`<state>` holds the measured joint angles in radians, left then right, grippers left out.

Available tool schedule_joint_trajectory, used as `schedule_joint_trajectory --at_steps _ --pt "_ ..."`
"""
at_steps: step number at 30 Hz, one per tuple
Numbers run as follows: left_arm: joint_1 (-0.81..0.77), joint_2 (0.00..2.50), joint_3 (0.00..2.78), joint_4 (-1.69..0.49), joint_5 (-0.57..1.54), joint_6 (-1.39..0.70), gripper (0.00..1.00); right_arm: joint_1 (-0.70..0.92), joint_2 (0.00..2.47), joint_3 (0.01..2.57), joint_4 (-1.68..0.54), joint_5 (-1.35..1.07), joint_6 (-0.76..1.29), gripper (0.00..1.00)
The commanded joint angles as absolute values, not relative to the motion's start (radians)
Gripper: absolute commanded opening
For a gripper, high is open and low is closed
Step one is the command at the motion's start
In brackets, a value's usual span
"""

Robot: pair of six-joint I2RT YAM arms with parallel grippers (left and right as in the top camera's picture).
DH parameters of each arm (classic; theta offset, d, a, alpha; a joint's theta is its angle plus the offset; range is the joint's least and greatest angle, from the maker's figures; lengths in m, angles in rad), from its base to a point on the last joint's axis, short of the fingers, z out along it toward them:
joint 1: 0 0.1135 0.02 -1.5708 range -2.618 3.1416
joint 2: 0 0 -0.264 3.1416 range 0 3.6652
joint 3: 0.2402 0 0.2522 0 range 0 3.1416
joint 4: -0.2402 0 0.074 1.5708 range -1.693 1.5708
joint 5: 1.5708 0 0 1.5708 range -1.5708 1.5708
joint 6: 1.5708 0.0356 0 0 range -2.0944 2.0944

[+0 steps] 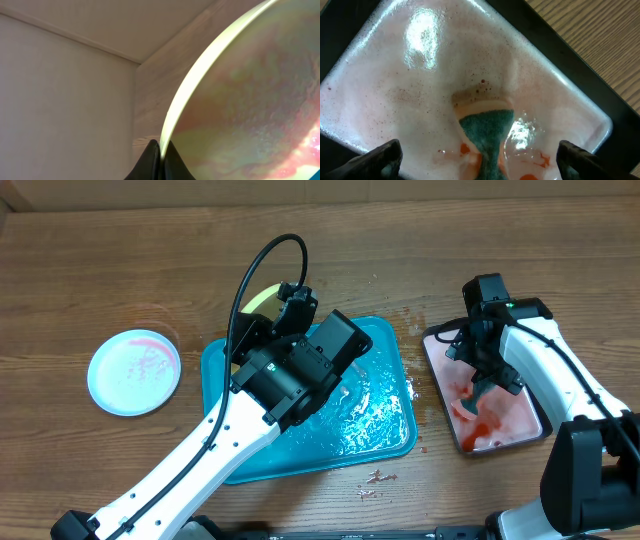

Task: Clean dirty plates on tray and stack at the side
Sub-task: 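Lift the yellow plate up off the teal tray with the left gripper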

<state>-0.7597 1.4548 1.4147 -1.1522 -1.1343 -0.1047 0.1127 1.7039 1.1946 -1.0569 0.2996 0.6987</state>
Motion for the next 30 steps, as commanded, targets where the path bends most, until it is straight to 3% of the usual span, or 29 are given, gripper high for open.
schedule_joint_trajectory --at_steps 1,30 --pt "-0.763 1.440 1.438 -1.148 -1.164 -0.089 0.04 0.112 1.700 1.190 -1.052 0.313 0.701 1.00" --pt "-0.763 1.440 1.438 -1.118 -1.216 -0.073 0.04 0.112 1.700 1.190 -1.052 0.313 0.701 1.00"
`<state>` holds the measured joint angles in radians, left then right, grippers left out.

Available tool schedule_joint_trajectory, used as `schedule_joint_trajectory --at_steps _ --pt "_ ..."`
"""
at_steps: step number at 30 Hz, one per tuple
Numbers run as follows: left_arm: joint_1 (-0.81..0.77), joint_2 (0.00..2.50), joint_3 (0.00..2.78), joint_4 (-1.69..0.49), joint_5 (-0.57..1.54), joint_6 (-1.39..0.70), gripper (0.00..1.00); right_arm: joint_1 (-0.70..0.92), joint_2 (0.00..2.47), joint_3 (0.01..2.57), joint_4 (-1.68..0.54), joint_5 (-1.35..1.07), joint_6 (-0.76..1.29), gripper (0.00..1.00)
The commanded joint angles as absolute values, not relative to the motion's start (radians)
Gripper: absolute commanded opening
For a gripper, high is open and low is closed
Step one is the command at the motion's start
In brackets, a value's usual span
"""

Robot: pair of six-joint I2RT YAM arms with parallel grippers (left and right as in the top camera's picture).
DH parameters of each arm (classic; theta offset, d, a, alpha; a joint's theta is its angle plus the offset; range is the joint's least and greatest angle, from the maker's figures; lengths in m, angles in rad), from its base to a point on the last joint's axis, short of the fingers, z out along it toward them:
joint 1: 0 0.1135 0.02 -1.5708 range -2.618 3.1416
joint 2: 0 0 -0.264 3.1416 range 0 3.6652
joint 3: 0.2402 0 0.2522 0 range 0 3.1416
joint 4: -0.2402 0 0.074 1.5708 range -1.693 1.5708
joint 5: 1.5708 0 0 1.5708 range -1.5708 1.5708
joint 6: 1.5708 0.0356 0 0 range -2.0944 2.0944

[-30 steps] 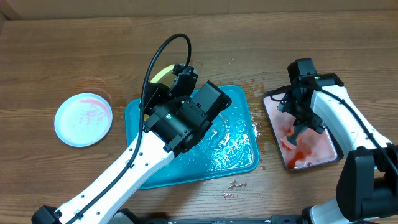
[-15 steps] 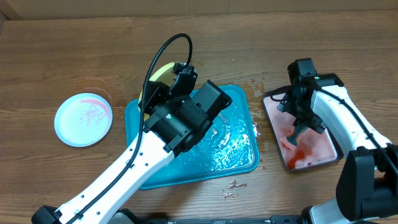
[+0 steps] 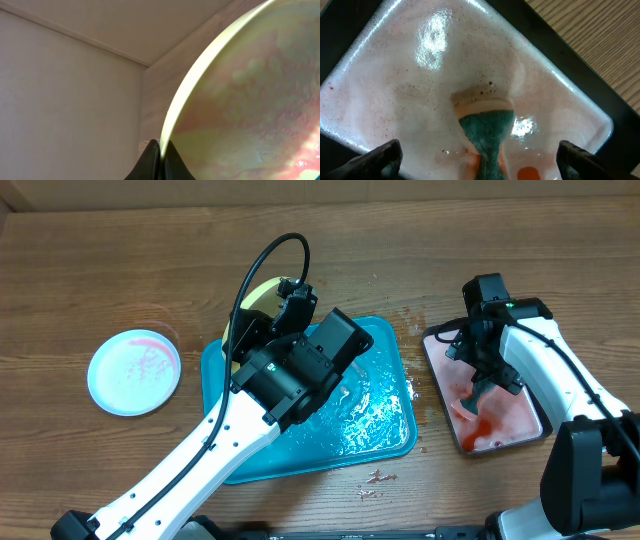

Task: Clean dirty plates on tray and stack at the side
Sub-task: 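Lift the yellow plate up off the teal tray with the left gripper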

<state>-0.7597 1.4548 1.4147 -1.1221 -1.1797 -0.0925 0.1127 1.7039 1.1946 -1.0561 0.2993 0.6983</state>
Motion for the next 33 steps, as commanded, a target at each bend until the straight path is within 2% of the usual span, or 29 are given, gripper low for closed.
schedule_joint_trajectory --at_steps 1,20,23,27,28,29,33 --pt "-0.763 1.440 1.438 -1.118 -1.216 -0.073 0.04 0.112 1.700 1.190 -1.051 0.313 0.701 1.00" --pt "-0.763 1.440 1.438 -1.118 -1.253 -0.075 0.05 0.112 1.700 1.190 -1.052 0.313 0.701 1.00" --pt "-0.763 1.440 1.438 -1.116 -1.066 -0.101 0.05 0.112 1.700 1.190 -1.051 0.313 0.700 1.00" --pt "-0.759 1.440 1.431 -1.084 -0.567 -0.130 0.05 0.112 1.700 1.190 -1.051 0.313 0.701 1.00" --pt "-0.759 1.440 1.427 -1.075 -0.561 -0.138 0.04 0.112 1.700 1.190 -1.052 0.313 0.700 1.00" --pt "-0.759 1.440 1.426 -1.075 -0.613 -0.150 0.05 0.112 1.700 1.190 -1.051 0.313 0.701 1.00" --pt "-0.758 1.453 1.426 -1.137 -1.043 -0.224 0.05 0.112 1.700 1.190 -1.051 0.313 0.701 1.00"
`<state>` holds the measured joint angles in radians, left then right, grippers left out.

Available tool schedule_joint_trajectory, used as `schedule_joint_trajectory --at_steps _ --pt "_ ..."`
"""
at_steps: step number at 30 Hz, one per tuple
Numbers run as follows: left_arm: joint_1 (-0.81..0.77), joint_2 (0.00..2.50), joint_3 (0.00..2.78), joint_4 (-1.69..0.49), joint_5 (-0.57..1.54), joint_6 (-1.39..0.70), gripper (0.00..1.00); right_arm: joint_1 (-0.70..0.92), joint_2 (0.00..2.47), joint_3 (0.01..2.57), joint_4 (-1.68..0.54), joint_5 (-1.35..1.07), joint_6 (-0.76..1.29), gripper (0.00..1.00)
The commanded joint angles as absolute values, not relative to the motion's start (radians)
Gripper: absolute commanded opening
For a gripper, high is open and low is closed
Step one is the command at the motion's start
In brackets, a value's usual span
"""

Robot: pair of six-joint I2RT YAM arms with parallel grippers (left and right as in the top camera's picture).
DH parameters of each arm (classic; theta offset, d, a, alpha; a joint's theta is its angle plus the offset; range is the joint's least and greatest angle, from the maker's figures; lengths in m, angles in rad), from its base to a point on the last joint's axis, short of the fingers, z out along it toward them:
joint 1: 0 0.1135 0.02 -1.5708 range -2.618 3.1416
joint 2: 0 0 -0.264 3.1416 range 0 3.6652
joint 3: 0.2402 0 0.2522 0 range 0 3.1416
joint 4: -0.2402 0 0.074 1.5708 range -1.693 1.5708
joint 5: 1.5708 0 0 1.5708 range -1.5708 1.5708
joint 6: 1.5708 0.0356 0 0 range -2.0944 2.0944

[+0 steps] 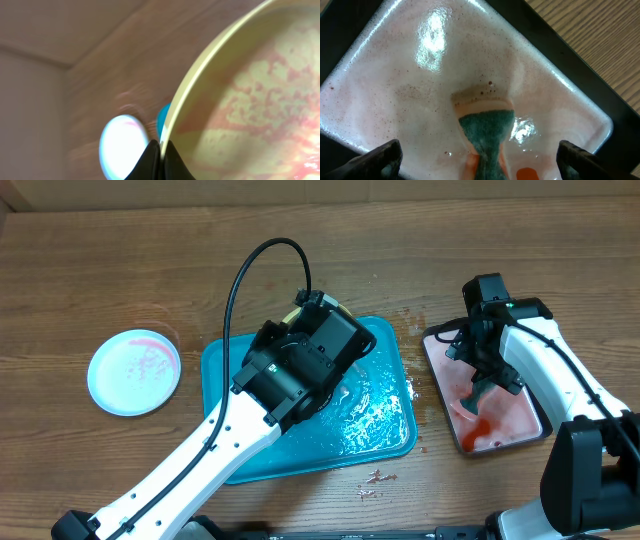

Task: Clean dirty plates on tray and stack at the side
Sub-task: 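Lift the yellow plate up off the teal tray with the left gripper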

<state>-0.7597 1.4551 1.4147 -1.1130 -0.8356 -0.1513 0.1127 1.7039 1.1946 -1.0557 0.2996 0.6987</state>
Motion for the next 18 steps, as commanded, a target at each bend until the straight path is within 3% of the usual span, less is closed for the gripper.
schedule_joint_trajectory --at_steps 1,6,10,12,17,18 --pt "-0.757 1.456 1.426 -1.159 -1.088 -0.227 0.05 0.112 1.700 1.190 -1.051 0.313 0.701 1.00" --pt "-0.755 1.460 1.426 -1.187 -0.795 -0.193 0.04 0.112 1.700 1.190 -1.051 0.313 0.701 1.00" --pt "-0.752 1.475 1.426 -1.302 -1.208 -0.440 0.05 0.112 1.700 1.190 -1.052 0.313 0.700 1.00" --pt "-0.751 1.487 1.426 -1.334 -1.268 -0.431 0.04 0.112 1.700 1.190 -1.051 0.313 0.701 1.00" --pt "-0.752 1.493 1.426 -1.172 -0.688 -0.249 0.05 0.112 1.700 1.190 -1.052 0.313 0.701 1.00" --pt "-0.753 1.496 1.426 -1.166 -0.702 -0.262 0.04 0.112 1.700 1.190 -1.051 0.313 0.700 1.00"
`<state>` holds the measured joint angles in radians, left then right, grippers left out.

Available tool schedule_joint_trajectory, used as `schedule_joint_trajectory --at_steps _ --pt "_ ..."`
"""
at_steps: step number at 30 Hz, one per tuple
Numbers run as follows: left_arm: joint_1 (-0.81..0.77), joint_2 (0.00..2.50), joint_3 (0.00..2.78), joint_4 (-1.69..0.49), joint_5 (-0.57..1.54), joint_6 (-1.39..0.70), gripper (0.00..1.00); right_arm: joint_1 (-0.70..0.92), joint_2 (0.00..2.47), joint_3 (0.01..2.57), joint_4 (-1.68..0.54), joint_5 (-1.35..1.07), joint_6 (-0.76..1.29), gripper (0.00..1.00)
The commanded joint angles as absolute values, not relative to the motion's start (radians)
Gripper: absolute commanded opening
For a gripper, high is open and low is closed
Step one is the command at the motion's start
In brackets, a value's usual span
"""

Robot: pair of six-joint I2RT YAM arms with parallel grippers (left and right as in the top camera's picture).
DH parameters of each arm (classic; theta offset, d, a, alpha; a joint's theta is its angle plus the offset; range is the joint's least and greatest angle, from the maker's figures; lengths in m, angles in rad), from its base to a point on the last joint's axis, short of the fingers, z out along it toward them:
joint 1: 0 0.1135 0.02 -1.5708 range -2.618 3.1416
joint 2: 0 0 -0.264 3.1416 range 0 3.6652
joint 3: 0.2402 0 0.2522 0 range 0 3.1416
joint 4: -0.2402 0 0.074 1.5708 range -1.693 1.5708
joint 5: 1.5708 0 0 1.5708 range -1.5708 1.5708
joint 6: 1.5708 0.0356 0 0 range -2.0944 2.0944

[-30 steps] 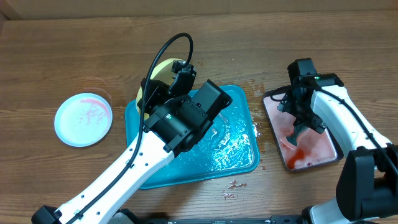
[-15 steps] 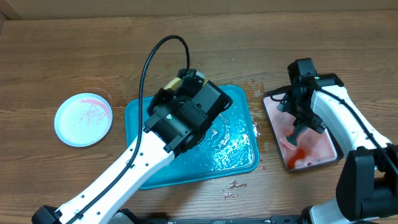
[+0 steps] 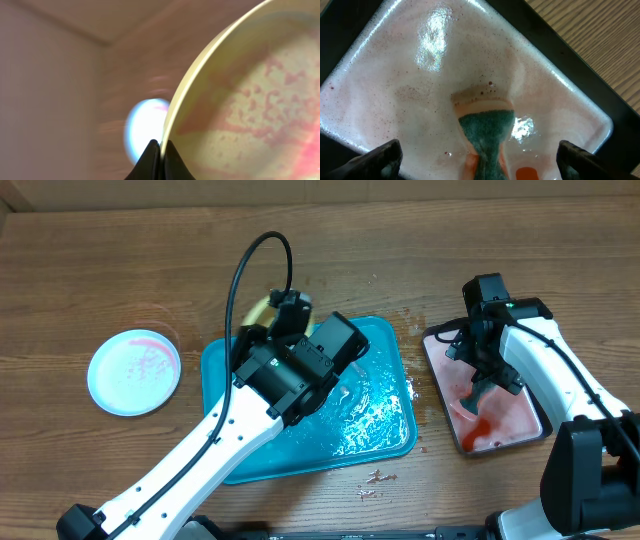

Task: Clean dirty plates on tray and stack at the side
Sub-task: 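Lift the yellow plate up off the teal tray with the left gripper, then swing the yellow plate left and stack it on the plate pile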

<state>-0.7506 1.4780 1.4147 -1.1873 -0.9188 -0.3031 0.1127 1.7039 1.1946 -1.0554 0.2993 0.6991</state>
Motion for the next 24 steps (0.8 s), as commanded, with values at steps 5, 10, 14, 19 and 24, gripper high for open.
schedule_joint_trajectory --at_steps 5,10,14,19,24 --pt "-0.743 1.518 1.426 -1.300 -1.227 -0.404 0.05 0.112 1.700 1.190 -1.052 0.313 0.701 1.00" --pt "-0.742 1.515 1.430 -1.241 -0.828 -0.316 0.04 0.112 1.700 1.190 -1.051 0.313 0.701 1.00" --pt "-0.735 1.517 1.424 -1.199 -0.645 -0.244 0.04 0.112 1.700 1.190 -1.051 0.313 0.701 1.00" --pt "-0.703 1.517 1.425 -1.375 -1.123 -0.525 0.05 0.112 1.700 1.190 -1.052 0.313 0.700 1.00" --pt "-0.701 1.516 1.434 -1.227 -0.524 -0.433 0.05 0.112 1.700 1.190 -1.051 0.313 0.701 1.00"
